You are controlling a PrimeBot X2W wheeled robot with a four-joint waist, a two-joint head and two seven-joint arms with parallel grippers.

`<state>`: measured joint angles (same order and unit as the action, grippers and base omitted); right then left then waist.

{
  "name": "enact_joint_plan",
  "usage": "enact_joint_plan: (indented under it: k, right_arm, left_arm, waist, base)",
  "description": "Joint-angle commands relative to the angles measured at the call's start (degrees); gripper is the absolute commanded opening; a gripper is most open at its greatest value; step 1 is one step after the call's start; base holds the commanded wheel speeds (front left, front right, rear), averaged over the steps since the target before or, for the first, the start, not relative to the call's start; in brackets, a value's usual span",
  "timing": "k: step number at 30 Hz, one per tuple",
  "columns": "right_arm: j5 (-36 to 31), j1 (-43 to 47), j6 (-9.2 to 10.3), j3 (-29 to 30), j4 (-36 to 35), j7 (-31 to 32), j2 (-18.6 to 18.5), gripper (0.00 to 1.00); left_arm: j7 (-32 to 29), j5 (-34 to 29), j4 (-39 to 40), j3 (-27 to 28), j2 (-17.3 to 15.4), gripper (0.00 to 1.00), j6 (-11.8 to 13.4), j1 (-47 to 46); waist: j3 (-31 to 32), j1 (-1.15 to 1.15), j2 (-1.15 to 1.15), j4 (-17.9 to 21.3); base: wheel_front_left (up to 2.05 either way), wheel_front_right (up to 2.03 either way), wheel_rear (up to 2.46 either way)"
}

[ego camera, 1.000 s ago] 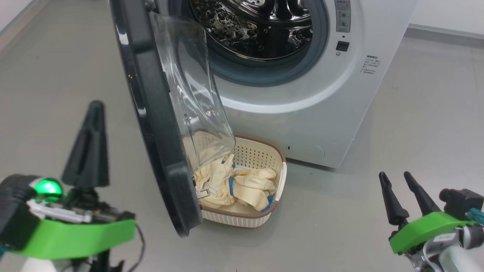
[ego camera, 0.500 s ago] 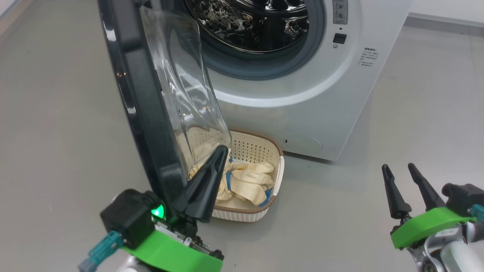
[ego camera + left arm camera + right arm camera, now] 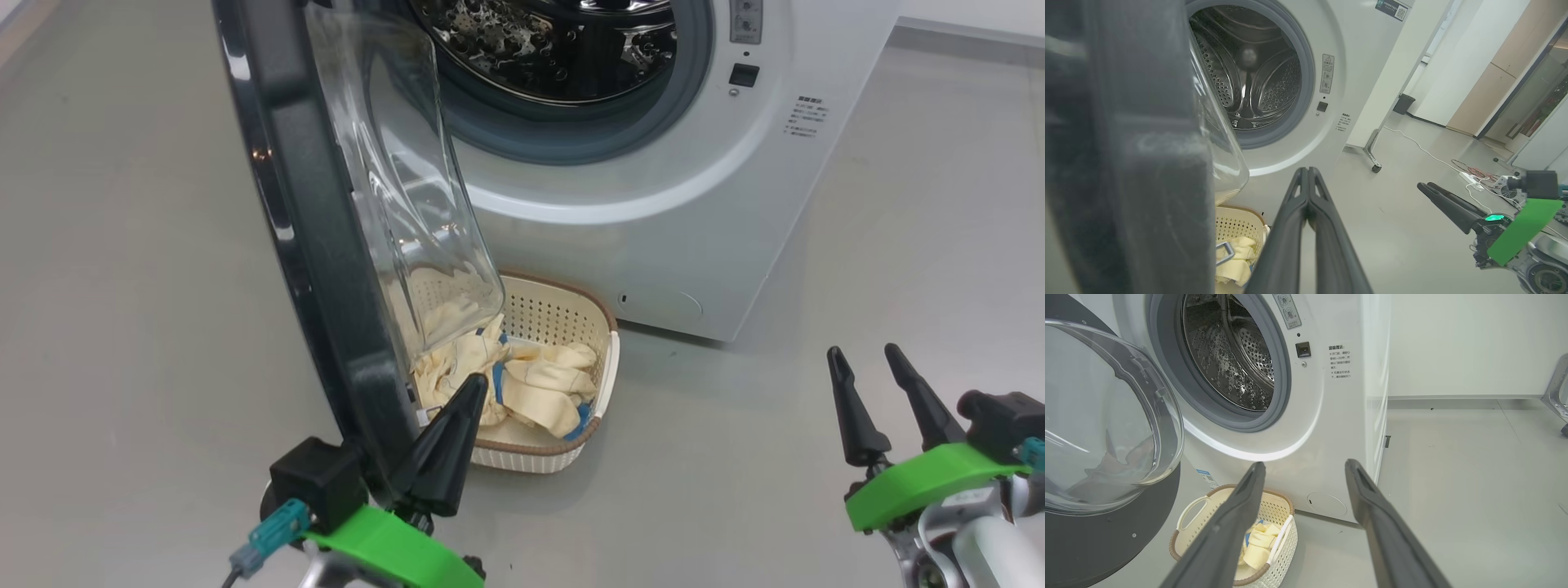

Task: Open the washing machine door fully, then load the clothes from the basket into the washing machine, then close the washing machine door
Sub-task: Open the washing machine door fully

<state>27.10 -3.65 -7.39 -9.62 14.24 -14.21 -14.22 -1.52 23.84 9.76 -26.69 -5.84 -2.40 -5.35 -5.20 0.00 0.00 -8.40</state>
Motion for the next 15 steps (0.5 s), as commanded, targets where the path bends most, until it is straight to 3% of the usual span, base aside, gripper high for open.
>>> enact_joint_plan:
  k: [1,15]
  right_arm:
    - [-0.6,-1.6,-0.1,-0.5,-2.0,-0.8,-0.8,1.0]
    - [-1.4,-1.7,-0.1,-0.4,-2.7,-0.8,-1.2,1.0]
  left_arm:
    - [0.5,0.2,1.1,2.1,0.1,0.0,0.2,-1.1]
    - [3.9,2.3,-9.0,4.4,0.1,0.0,0.0,-2.8]
  waist:
    - [0.0,0.0,0.0,-0.1]
    - [0.0,0.0,0.0,-0.8]
  base:
    - [0.0,0.0,0.0]
    - [0.0,0.0,0.0]
